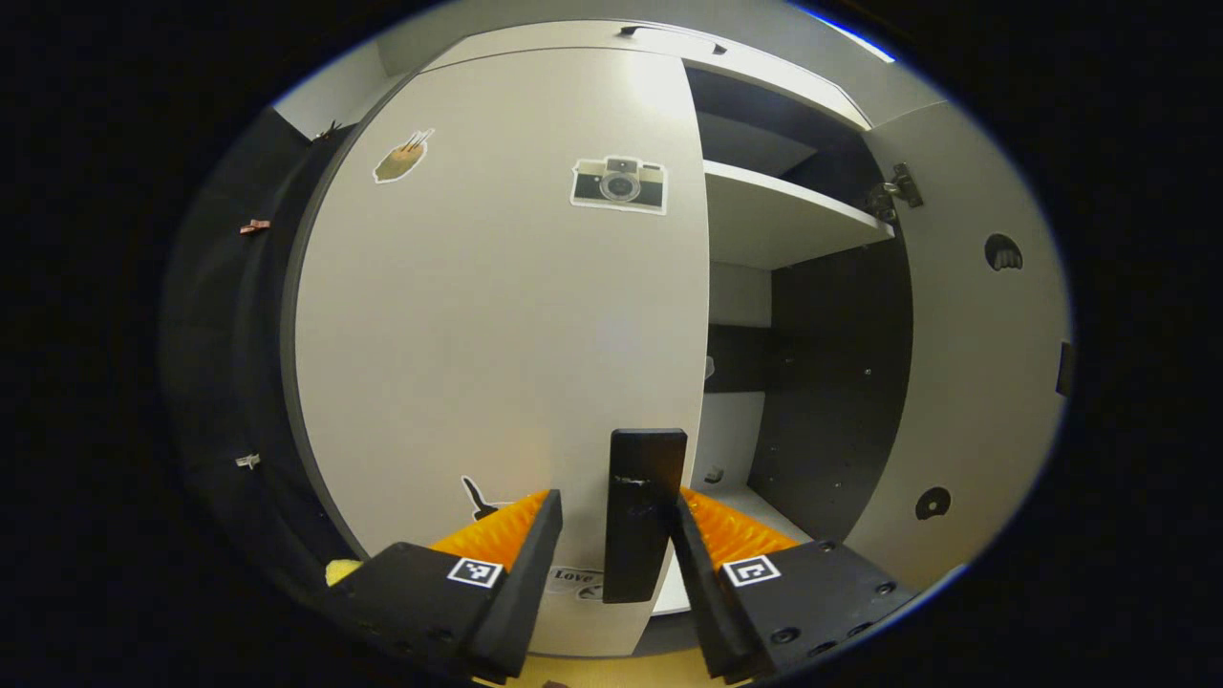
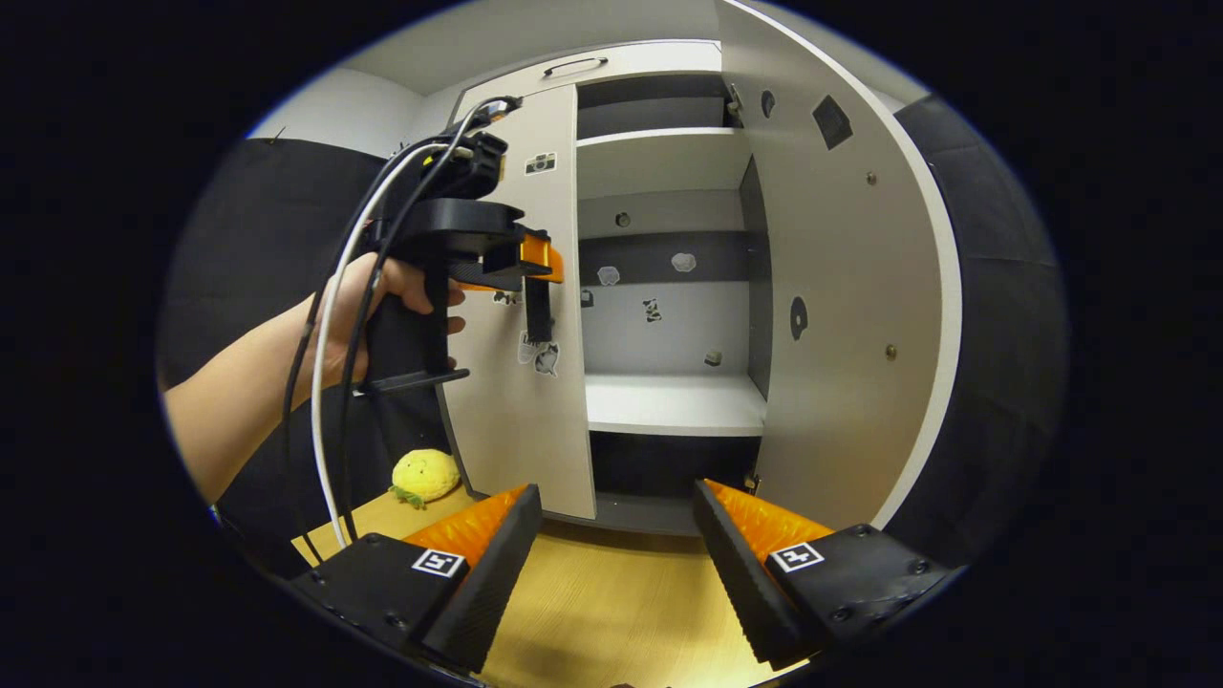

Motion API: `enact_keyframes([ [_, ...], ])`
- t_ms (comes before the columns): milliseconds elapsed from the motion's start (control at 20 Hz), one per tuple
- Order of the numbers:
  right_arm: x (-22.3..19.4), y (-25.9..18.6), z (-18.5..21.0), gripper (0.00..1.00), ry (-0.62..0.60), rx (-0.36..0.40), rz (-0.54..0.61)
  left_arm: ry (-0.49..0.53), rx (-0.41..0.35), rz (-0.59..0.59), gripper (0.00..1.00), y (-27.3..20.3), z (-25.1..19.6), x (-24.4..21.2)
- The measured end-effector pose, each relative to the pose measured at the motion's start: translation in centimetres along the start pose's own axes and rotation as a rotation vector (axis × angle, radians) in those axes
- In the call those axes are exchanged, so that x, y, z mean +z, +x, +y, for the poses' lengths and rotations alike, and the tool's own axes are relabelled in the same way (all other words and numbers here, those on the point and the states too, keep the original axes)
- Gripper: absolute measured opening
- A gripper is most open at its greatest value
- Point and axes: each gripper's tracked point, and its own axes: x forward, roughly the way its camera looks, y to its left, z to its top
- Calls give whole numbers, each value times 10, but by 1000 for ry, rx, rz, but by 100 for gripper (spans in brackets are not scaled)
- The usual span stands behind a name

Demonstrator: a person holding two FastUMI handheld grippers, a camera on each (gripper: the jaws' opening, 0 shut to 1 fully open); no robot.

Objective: Open the right door of the double-door shoe cabinet with the right hand, and open the left door with the left hand.

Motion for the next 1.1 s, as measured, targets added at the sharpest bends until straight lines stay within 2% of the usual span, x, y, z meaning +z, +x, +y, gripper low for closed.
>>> enact_keyframes([
  [50, -2, 1, 0, 100, -6, 6, 3, -8, 1, -8, 62, -1, -1, 1],
  [100, -2, 2, 0, 100, -6, 11, 5, -11, -6, -7, 60, 1, -3, 0],
  [200, -3, 4, -1, 100, 7, 17, 10, -15, -31, -10, 51, 0, -10, 1],
  [250, -4, 4, -2, 100, 12, 19, 14, -2, -27, -6, 35, 1, -10, 0],
  [450, -7, 3, -3, 100, 18, 15, 25, 6, -14, -3, 30, 0, -9, -3],
  [650, -8, 1, -4, 100, 18, 7, 33, -8, -26, 0, 16, -6, -9, -2],
  [1100, -6, -9, -9, 100, 29, -75, 34, -62, -99, -12, 15, -76, 5, -6],
])
